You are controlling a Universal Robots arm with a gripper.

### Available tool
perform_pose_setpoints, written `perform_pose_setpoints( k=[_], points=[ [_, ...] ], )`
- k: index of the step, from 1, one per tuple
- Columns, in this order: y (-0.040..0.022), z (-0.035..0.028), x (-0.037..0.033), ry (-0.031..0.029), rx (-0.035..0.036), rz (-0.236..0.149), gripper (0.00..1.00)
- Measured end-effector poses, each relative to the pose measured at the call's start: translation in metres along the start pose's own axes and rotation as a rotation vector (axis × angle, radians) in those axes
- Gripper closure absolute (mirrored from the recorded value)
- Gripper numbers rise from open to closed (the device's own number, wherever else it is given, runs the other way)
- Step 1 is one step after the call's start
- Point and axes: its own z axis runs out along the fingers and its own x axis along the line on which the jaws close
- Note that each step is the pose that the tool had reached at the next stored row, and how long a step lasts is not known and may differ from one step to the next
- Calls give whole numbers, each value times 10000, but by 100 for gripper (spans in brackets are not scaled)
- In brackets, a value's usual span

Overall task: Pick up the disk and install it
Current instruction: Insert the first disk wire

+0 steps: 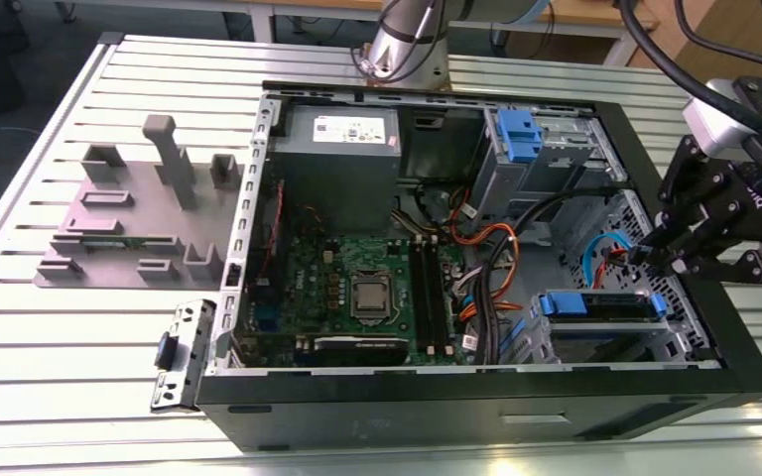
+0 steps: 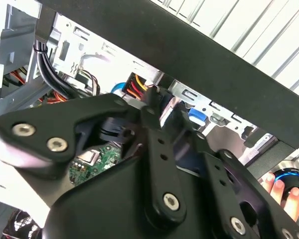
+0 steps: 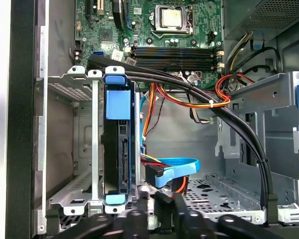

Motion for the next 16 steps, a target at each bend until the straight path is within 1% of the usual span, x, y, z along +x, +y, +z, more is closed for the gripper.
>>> perform_pose_setpoints(
  k=[1,3,4,13,16],
  points=[
    [0,0,0,0,0,-1,67],
    [0,1,0,1,0,0,78],
    [0,1,0,1,0,0,81],
    [0,6,1,0,0,0,81],
    [9,8,1,-4,0,0,81]
  ],
)
